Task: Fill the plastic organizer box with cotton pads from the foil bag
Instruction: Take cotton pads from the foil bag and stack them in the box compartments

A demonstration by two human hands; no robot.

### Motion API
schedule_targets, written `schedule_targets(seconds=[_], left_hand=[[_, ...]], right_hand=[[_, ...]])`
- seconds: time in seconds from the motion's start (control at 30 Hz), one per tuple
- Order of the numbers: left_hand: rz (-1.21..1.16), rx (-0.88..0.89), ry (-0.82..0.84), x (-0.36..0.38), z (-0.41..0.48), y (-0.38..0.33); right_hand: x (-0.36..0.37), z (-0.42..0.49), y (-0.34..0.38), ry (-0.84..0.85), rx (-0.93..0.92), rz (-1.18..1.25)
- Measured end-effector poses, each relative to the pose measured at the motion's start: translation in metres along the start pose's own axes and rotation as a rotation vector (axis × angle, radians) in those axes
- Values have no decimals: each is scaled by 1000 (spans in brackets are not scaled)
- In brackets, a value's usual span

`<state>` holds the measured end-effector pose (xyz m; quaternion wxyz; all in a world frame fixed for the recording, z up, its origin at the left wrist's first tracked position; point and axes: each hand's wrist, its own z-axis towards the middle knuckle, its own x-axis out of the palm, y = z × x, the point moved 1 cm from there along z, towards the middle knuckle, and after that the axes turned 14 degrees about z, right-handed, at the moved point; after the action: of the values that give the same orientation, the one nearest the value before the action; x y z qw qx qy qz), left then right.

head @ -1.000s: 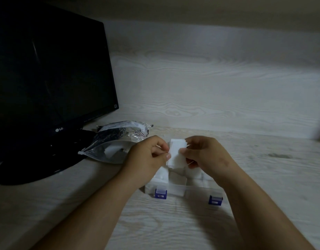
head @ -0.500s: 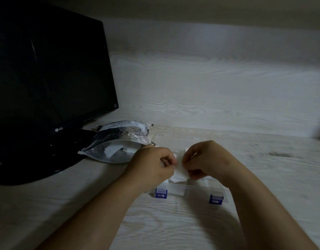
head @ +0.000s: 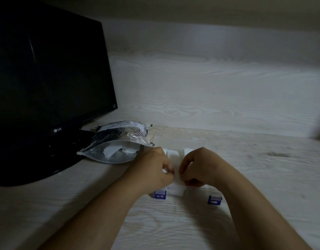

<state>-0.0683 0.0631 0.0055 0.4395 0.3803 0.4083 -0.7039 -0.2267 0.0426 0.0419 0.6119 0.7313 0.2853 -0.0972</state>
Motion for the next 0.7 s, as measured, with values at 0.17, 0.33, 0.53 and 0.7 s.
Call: schedule_targets(seconds=[0.17, 0.33, 0.53, 0.7], left_hand=[[120, 44, 14, 1, 3, -2], [215, 97, 29, 2, 2, -1], [221, 129, 31, 7, 3, 4], [-45, 66, 12, 3, 1, 11]], right_hand=[[6, 5, -1, -21, -48, -202], [9, 6, -1, -17, -69, -345], [9, 8, -3, -4, -59, -355], [2, 7, -3, -39, -107, -212]])
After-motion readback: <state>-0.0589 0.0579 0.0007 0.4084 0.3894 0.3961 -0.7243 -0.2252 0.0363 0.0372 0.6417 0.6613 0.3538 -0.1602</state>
